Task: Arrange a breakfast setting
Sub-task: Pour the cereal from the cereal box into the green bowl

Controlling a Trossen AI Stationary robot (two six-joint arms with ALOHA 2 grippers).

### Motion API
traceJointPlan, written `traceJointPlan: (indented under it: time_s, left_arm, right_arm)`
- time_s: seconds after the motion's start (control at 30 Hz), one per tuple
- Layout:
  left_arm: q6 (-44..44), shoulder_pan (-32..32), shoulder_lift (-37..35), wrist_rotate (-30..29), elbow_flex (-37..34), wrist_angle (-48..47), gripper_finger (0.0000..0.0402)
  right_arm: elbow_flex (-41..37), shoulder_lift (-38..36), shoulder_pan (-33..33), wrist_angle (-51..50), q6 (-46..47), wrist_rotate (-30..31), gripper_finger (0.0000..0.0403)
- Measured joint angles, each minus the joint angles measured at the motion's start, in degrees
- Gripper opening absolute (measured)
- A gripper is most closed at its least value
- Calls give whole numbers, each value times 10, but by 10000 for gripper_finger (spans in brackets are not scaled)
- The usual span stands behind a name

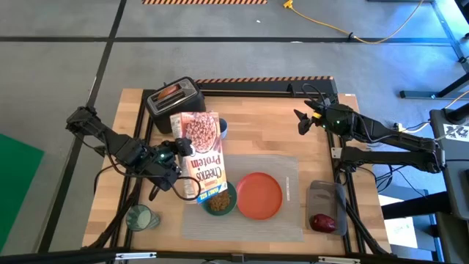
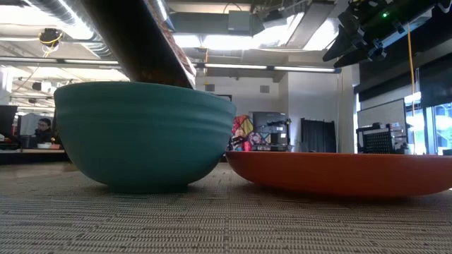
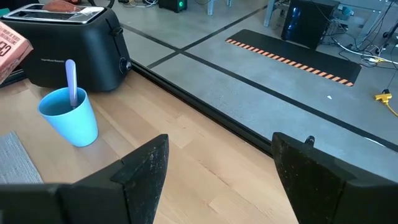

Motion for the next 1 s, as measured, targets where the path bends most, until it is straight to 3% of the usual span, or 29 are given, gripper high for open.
traceJointPlan:
  time_s: [1.0]
  left_arm:
    - [-33,-14,9,1,0,-8,166]
  right_arm:
    - [0,0,0,-2,-2,-4,273]
